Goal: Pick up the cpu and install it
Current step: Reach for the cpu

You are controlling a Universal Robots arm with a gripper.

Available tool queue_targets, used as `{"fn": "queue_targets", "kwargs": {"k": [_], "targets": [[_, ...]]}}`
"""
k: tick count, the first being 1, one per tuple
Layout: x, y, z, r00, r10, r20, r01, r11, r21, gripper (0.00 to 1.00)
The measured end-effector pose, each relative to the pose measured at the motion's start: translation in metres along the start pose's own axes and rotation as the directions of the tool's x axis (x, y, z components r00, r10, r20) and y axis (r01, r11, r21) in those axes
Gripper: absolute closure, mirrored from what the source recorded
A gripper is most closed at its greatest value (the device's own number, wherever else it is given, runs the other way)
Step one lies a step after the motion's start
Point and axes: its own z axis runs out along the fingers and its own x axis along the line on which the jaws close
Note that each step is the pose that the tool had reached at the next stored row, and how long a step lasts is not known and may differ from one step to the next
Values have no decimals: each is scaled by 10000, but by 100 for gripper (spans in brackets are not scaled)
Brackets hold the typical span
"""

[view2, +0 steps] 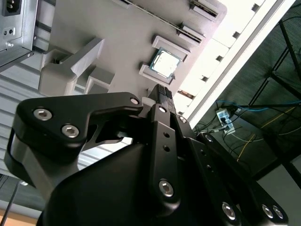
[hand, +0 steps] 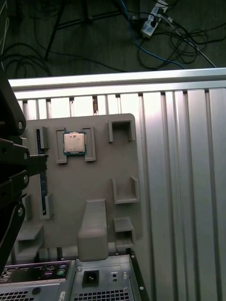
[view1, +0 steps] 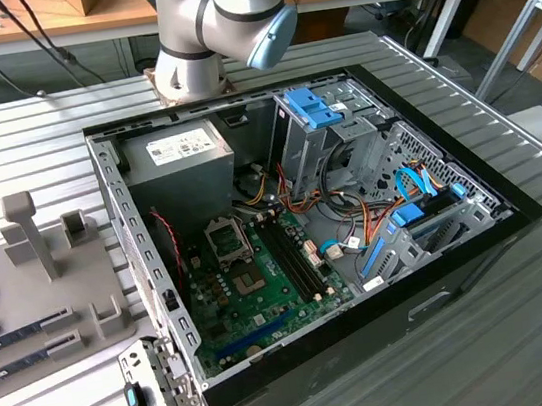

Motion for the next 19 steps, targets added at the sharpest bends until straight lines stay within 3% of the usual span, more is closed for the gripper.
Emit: {"fn": "queue_targets", "kwargs": {"k": [1, 2, 4, 5, 19], "targets": [[0, 0, 1, 10000, 3, -82, -3, 10000, 7, 89], [0, 0, 4, 9997, 12, -246, -11, 10000, 21, 89], [0, 0, 8, 9990, 20, -438, -18, 10000, 42, 89], [1, 1, 9, 9988, 24, -487, -21, 10000, 51, 89], [0, -1, 26, 9988, 24, -492, -21, 10000, 58, 89]]}}
